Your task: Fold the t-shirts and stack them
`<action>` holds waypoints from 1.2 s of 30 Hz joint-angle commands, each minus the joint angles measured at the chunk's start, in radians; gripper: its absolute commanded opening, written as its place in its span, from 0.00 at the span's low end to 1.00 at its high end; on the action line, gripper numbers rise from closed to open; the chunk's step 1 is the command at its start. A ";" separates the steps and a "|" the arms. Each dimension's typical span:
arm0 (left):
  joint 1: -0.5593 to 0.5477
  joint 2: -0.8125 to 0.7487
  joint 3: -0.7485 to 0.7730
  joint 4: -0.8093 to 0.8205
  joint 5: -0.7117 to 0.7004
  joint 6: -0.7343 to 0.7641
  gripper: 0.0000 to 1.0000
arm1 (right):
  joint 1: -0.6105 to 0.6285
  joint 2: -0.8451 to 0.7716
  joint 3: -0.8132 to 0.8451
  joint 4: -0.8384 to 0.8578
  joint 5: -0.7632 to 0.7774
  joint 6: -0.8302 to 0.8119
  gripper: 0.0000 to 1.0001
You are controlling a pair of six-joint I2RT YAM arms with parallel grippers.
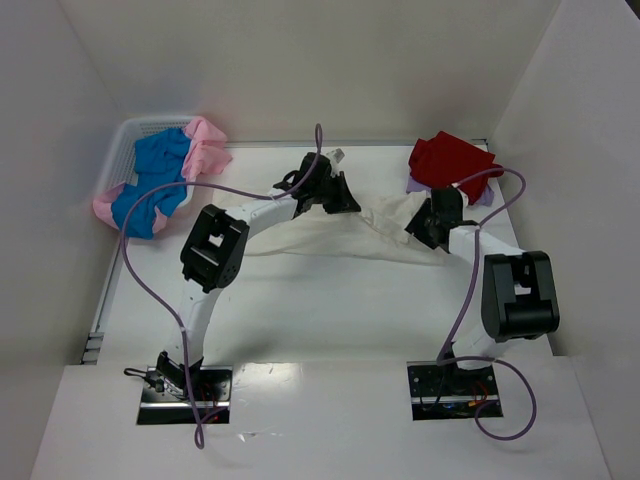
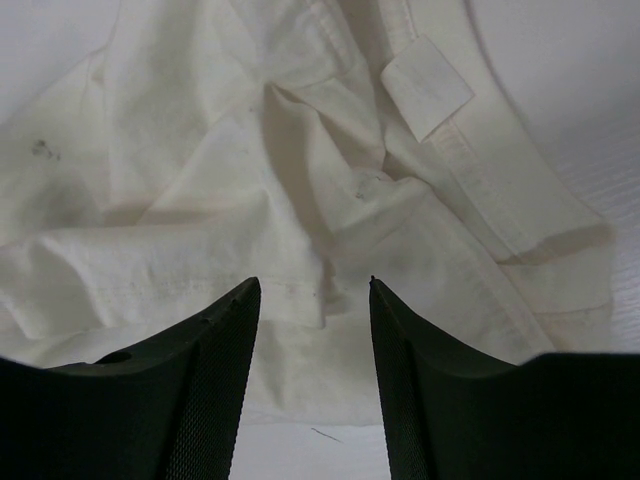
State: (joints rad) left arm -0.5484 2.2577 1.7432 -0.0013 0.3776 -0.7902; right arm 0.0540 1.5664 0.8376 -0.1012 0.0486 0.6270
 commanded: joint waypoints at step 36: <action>0.085 0.082 0.168 -0.063 0.026 0.099 0.00 | -0.028 0.132 0.202 0.047 -0.044 0.005 0.00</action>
State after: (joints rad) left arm -0.4928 2.2938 1.8082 -0.0308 0.3901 -0.7588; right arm 0.0481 1.6622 0.9311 -0.0725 -0.0175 0.6525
